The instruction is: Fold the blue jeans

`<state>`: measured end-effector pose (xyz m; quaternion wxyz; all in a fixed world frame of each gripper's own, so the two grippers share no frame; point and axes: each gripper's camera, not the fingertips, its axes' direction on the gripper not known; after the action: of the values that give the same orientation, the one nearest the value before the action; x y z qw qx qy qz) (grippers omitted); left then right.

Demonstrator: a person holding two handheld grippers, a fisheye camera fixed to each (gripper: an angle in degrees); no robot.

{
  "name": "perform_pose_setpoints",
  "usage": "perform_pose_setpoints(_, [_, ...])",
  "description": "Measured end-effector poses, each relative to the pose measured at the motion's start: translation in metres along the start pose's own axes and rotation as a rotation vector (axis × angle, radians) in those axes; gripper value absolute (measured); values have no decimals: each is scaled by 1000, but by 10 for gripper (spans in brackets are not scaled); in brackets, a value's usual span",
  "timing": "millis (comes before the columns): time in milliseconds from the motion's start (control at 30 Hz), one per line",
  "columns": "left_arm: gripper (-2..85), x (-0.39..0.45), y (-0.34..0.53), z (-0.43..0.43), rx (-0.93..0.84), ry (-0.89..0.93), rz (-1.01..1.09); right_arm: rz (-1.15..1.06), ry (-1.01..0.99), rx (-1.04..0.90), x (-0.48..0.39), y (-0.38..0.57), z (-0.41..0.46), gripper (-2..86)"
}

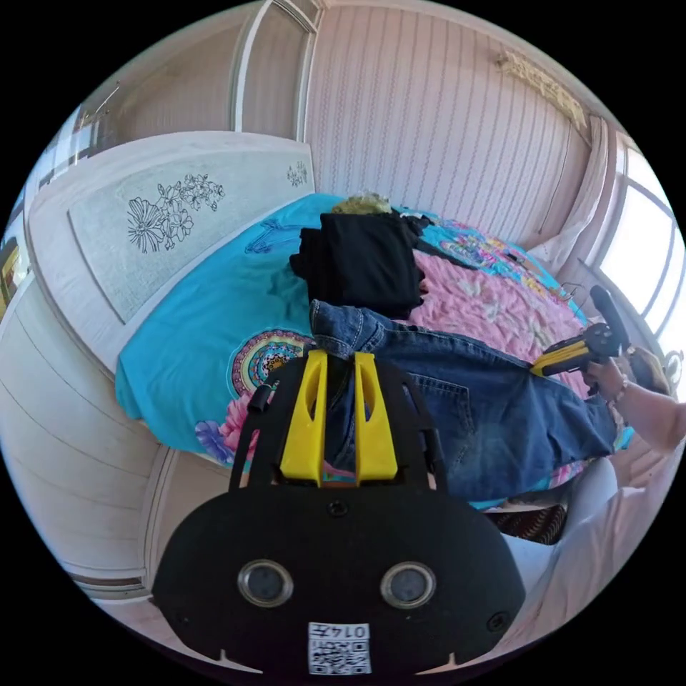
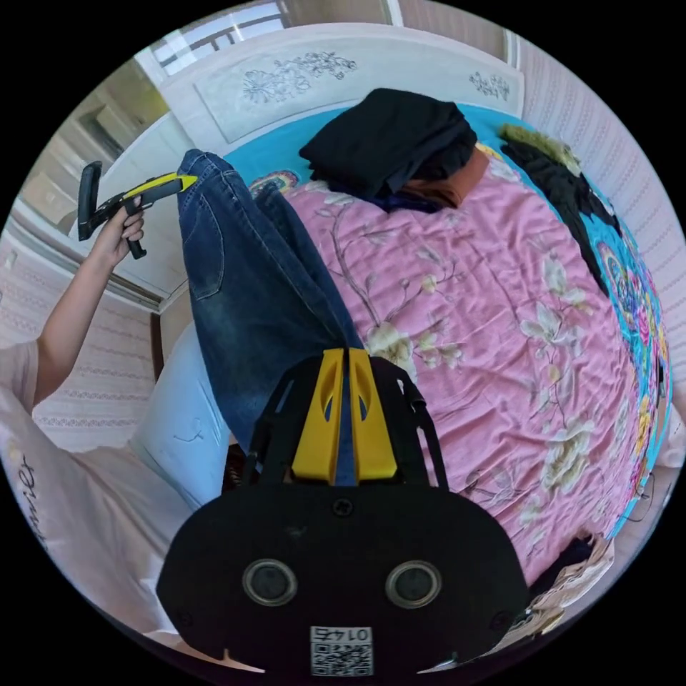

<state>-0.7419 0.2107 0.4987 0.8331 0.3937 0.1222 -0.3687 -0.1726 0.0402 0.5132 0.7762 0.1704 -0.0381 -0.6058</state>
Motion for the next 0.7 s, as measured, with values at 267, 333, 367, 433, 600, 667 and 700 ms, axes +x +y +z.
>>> perform_pose_setpoints(267, [52, 44, 20, 38, -239, -334, 45, 227, 56, 47, 83, 77, -17, -3])
perform_pose_setpoints(333, [45, 61, 32, 16, -210, -319, 101, 286, 78, 32, 100, 112, -20, -3])
perform_pose_setpoints(367, [24, 79, 40, 3, -191, -254, 149, 323, 74, 12, 109, 132, -18, -3])
perform_pose_setpoints(433, [3, 114, 54, -10, -161, -63, 238, 356, 44, -23, 118, 155, -9, -3])
perform_pose_setpoints(600, [-9, 270, 92, 4, -205, 412, 471, 303, -6, -29, 124, 145, 11, -3])
perform_pose_setpoints(667, [-9, 361, 111, 18, -244, 496, 611, 270, 97, -33, 131, 118, 14, -3])
perform_pose_setpoints(700, [-10, 382, 115, 21, -245, 505, 649, 268, 120, -33, 134, 112, 15, -3])
